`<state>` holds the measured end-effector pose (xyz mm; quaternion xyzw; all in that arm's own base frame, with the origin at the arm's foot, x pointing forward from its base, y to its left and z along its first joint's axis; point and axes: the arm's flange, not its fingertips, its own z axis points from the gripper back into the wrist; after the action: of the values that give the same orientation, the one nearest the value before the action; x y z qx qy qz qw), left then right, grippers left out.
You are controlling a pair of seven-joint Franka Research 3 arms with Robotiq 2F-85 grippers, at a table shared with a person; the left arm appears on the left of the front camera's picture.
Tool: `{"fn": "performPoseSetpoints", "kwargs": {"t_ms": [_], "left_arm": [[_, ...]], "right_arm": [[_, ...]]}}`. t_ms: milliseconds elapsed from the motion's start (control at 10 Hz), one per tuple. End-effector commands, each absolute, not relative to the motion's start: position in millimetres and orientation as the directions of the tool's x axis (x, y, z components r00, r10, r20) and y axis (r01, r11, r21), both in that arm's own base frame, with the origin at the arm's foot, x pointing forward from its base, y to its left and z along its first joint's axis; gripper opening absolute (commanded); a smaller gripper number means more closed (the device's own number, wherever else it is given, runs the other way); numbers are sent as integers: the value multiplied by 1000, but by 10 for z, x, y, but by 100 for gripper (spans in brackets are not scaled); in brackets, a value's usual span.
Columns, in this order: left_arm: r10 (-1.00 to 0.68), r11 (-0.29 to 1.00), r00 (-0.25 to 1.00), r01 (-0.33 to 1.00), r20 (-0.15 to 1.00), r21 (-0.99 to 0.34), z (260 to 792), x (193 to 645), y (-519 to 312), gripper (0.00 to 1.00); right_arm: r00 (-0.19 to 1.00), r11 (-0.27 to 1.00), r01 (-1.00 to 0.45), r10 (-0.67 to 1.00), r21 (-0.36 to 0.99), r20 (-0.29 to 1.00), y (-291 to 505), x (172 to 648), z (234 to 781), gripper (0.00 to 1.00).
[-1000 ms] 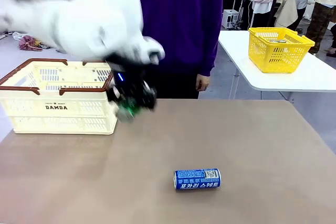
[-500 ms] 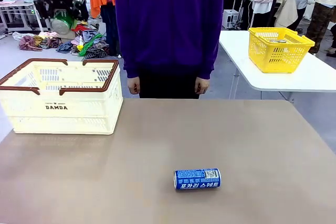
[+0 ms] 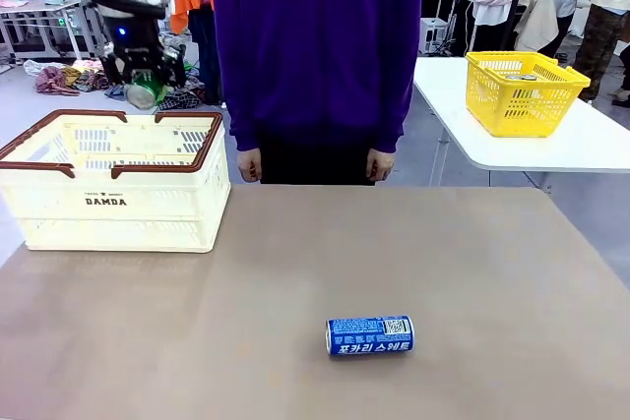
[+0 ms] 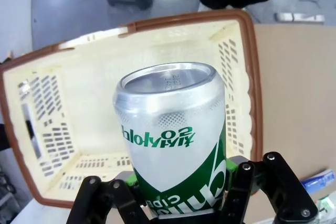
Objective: Place the drinks into the Shopping basket.
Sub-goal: Pick up one drink and place it into the Shopping basket.
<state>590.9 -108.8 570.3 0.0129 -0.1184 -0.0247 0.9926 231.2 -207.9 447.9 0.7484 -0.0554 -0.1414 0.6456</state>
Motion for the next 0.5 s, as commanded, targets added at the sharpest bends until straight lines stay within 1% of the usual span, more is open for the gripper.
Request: {"fn": "performPoseSetpoints", "kwargs": {"t_ms": [0,100,200,300,400], "left_arm": [[-81,996,979,76,185,35,5629,5929,-995,0],[-69,996,979,58,194,62,5559,5899,-1005,0],[-1,998,976,-14,220,65,5602,5863,-1008,0],[-59,998,981,52,185,41,5461,5970,-1059,0],[-59,998,981,52,185,41,5461,5970,-1059,0]], "right_arm": [[953,-172,109,-263,979,-152,-2090,2303,4543,100],[953,-172,109,-263,979,-152,-2090,2303,4543,100],[953,-172,109,-263,979,-152,-2090,2303,4543,100],[953,-172,109,-263,979,-152,-2090,2303,4543,100],[953,-172,109,-263,979,-152,-2090,2303,4543,100]]}}
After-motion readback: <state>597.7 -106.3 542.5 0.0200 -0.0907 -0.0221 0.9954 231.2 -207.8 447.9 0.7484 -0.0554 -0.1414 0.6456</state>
